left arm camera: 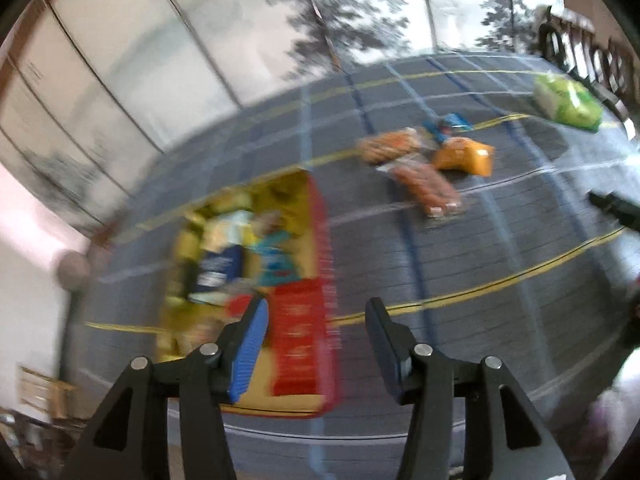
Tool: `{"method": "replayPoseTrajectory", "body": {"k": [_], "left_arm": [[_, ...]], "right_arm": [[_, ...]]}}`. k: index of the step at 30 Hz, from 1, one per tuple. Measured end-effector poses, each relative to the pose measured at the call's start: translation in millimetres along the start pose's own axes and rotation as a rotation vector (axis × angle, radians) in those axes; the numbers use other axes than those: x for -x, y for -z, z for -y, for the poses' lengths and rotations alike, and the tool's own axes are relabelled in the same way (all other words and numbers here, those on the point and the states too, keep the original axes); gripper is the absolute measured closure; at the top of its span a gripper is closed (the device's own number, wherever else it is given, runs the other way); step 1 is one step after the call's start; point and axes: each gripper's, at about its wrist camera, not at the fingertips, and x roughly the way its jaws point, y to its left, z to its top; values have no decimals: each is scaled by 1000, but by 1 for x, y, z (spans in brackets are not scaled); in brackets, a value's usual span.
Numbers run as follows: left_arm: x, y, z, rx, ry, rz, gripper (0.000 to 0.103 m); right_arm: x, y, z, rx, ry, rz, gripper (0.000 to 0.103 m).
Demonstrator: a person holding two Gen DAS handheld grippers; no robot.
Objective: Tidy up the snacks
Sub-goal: 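Reach the left gripper to the clear peanut snack bag and grasp it, then grasp the orange candy pouch with the right gripper while the left gripper holds the peanut bag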
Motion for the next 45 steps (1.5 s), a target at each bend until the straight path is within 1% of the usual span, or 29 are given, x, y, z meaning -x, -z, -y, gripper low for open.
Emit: {"method": "replayPoseTrajectory", "body": {"k": [3, 4, 6, 9, 11, 14, 18, 20, 21, 24, 27, 29, 32, 33, 34, 36, 37, 38, 40, 41, 42, 43, 45], "left_arm": [[-7, -19, 4, 20, 132, -52, 51], [-10, -28, 7, 22, 206, -72, 51], [-16, -41, 14, 42, 296, -94, 51], [-38, -63, 26, 62, 342, -139, 51], [-53, -77, 34, 66, 343, -162, 51], [-79, -97, 49, 37, 295, -189, 51], [-113, -113, 56, 49, 309, -249, 51], [-123, -118, 58, 53, 323, -266, 51], [-129, -120, 60, 52, 303, -275, 51], [-138, -127, 61, 75, 318, -288, 50], [-146, -127, 66, 69, 283, -303, 50], [-153, -127, 68, 80, 288, -321, 50], [-151, -126, 70, 84, 273, -288, 50], [-149, -124, 70, 89, 272, -275, 58], [-147, -122, 70, 90, 281, -259, 63], [-139, -113, 76, 70, 267, -240, 63], [-133, -107, 77, 71, 244, -234, 63], [-127, -100, 77, 76, 240, -230, 63], [-102, -85, 78, 83, 284, -183, 63], [-92, -81, 77, 75, 285, -163, 63], [-79, -74, 77, 67, 273, -138, 63], [-68, -69, 76, 63, 274, -118, 63], [-47, -59, 72, 67, 311, -93, 63]], "right_arm": [[1, 0, 3, -7, -13, 5, 11], [1, 0, 3, -10, -21, 6, 10], [1, 0, 5, -16, -33, 8, 10], [2, 0, 9, -26, -52, 12, 10], [3, 0, 11, -32, -69, 14, 10], [4, -1, 12, -37, -92, 16, 10], [4, -1, 13, -37, -123, 15, 9], [5, -1, 12, -36, -134, 15, 9], [5, -1, 13, -35, -141, 15, 9], [5, 0, 13, -36, -155, 17, 9], [6, 0, 15, -37, -165, 17, 9], [7, 0, 15, -38, -170, 18, 9], [7, 0, 16, -38, -170, 18, 9], [7, 0, 15, -39, -170, 18, 9], [7, 0, 15, -40, -169, 17, 9], [7, 0, 17, -43, -167, 17, 9], [8, 0, 17, -47, -165, 19, 9], [9, 0, 19, -49, -165, 21, 9], [9, -1, 18, -46, -168, 16, 9], [9, -1, 17, -34, -173, 11, 10], [9, -2, 13, -4, -187, 9, 10], [11, -3, 2, 59, -205, 11, 10], [11, -6, -20, 165, -231, 9, 10]]}}
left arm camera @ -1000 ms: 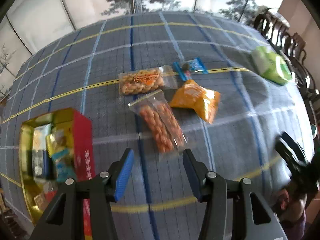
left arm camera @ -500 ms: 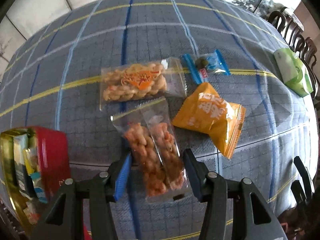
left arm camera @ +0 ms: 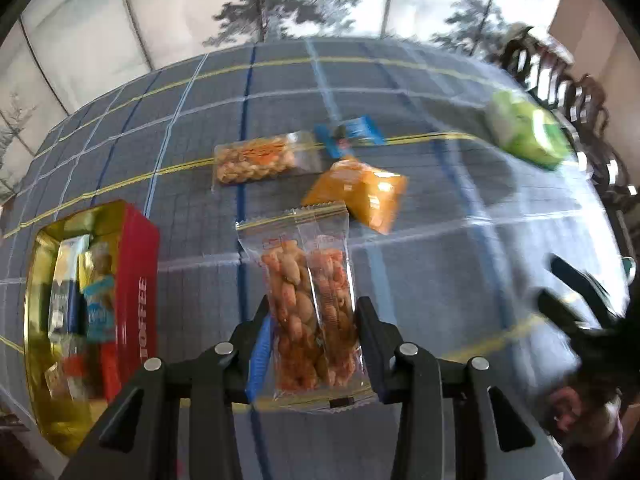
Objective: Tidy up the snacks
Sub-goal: 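Grasp the orange candy pouch with the right gripper while the left gripper holds the peanut bag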
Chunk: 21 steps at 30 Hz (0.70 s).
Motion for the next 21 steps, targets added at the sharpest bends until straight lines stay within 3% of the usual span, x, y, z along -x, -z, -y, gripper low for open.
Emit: {"method": "replayPoseTrajectory", "body": {"k": [5, 12, 18, 21], "left_arm": [[24, 8, -8, 42, 58, 9, 63], [53, 23, -22, 82, 63, 29, 63], [73, 31, -44, 113, 23, 62, 63], [79, 36, -60, 140, 12, 65, 63]], "right_arm": [[-19, -33, -43, 207, -143, 19, 10], [-91, -67, -86, 440, -119, -98, 17], [-129, -80, -84, 441, -99, -149, 24], [-144, -79, -83, 433, -70, -193, 45]]}}
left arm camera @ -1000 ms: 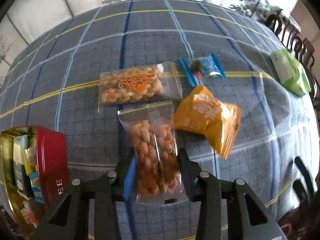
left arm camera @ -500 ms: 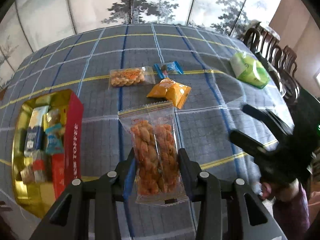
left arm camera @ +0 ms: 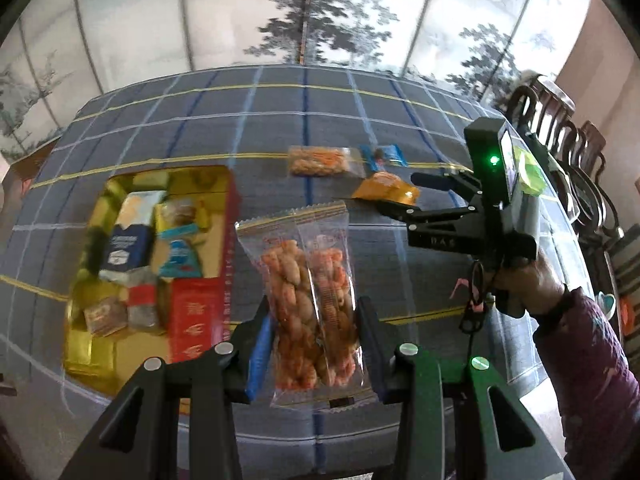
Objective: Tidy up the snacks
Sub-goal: 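Grasp the orange candy pouch with the right gripper while the left gripper holds the peanut bag, then lower the peanut bag into the tin with the left gripper while the right carries the pouch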
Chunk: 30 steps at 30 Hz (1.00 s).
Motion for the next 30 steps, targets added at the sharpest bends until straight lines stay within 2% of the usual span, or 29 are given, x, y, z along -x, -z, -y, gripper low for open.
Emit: {"method": "replayPoseTrajectory", "body": {"k": [1, 2, 4, 7, 10, 15, 19, 22, 30], "left_arm": [[3, 1, -6, 16, -6, 2, 63], [4, 2, -12, 28, -10, 4, 63], [10, 5, -24, 56, -27, 13, 63], [22, 10, -45, 100, -66, 32, 63], [34, 19, -69, 135, -119, 49, 63], [47, 36, -103, 189, -166, 52, 63], [50, 49, -118, 197, -187, 58, 63], [48, 58, -128, 208, -169, 45, 63], [31, 56, -141, 202, -163, 40, 63]], "right_arm": [[-3, 0, 0, -8, -4, -11, 46], [-3, 0, 0, -15, -2, -11, 54], [-1, 1, -2, -30, 2, -20, 61], [20, 8, -9, -67, 43, 13, 65], [51, 23, -13, -137, 24, 94, 66], [91, 62, -15, -284, 81, 186, 66], [96, 82, -15, -354, 96, 188, 66], [93, 90, -13, -393, 111, 183, 66], [89, 95, -22, -400, 130, 190, 66]]}}
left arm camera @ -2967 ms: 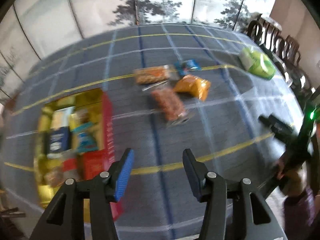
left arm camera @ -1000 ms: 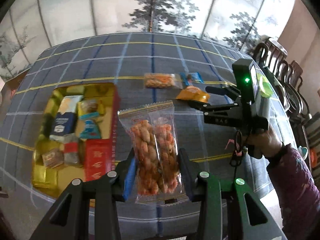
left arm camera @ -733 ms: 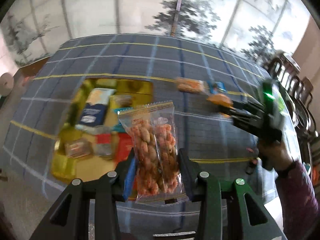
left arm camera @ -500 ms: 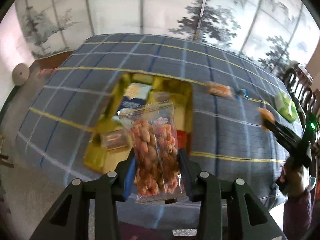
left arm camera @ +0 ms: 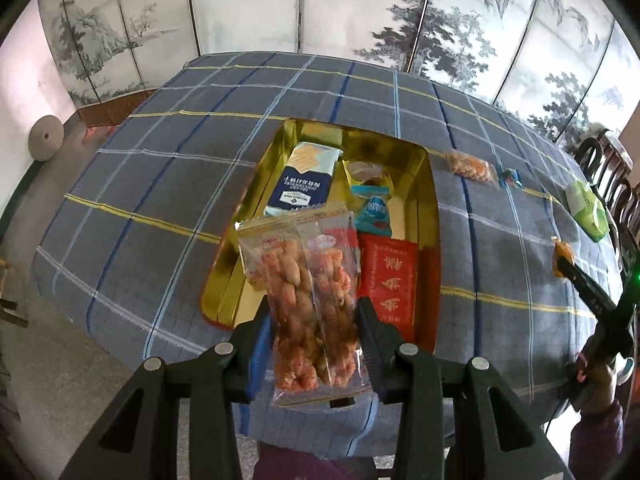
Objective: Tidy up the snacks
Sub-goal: 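Lower the peanut bag into the tin with the left gripper while the right carries the pouch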
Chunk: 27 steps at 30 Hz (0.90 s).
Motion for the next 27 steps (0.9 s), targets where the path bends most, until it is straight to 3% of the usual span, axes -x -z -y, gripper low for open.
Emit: {"method": "replayPoseTrajectory", "body": {"k": [14, 27], "left_arm": [[-42, -10, -6, -7, -1, -46, 62], [-48, -11, 2, -54, 3, -27, 60]], "right_arm": [[-1, 1, -2, -11, 4, -6, 66], [-1, 0, -2, -15, 3, -4, 66]]}}
